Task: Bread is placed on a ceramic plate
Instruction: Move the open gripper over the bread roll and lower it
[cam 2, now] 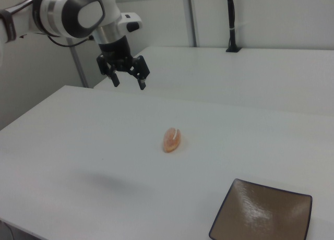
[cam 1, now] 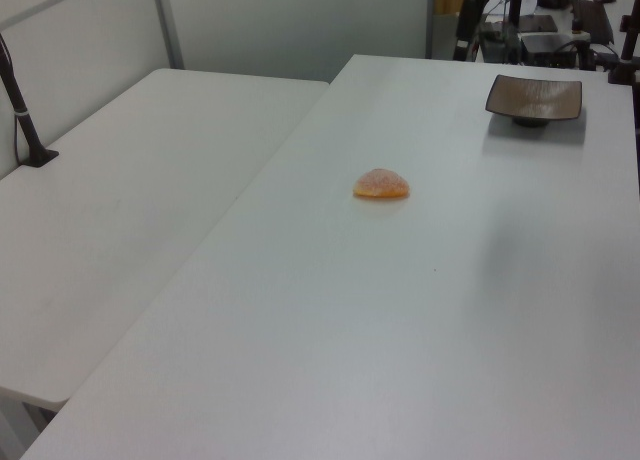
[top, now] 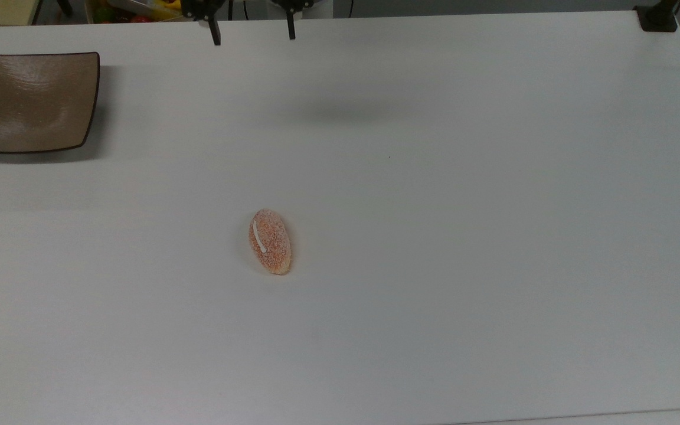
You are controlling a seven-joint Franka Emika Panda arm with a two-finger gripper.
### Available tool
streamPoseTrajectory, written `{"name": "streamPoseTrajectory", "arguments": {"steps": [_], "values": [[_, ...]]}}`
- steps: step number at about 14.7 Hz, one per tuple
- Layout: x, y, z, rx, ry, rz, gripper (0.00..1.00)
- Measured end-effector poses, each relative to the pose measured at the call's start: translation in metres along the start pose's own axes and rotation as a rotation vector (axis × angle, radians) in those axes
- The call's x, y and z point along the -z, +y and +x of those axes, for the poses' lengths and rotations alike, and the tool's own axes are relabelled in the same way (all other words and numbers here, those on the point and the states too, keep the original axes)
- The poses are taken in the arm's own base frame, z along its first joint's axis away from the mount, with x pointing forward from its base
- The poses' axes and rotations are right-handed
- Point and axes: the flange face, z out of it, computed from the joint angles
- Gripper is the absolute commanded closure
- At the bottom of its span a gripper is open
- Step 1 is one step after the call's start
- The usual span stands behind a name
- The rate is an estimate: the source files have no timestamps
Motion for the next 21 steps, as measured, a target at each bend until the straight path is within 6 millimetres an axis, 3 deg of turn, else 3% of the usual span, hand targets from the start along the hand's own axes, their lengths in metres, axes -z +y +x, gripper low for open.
{"name": "streamPoseTrajectory", "arguments": {"steps": [5,12,21], "values": [[-0.029,0.01,0.028,-0.011,0.079,-0.02,0.0],[-0.095,0.019,0.061,-0.016,0.144,-0.044,0.0],[-0.173,0.02,0.08,-0.004,0.143,-0.057,0.0]]}}
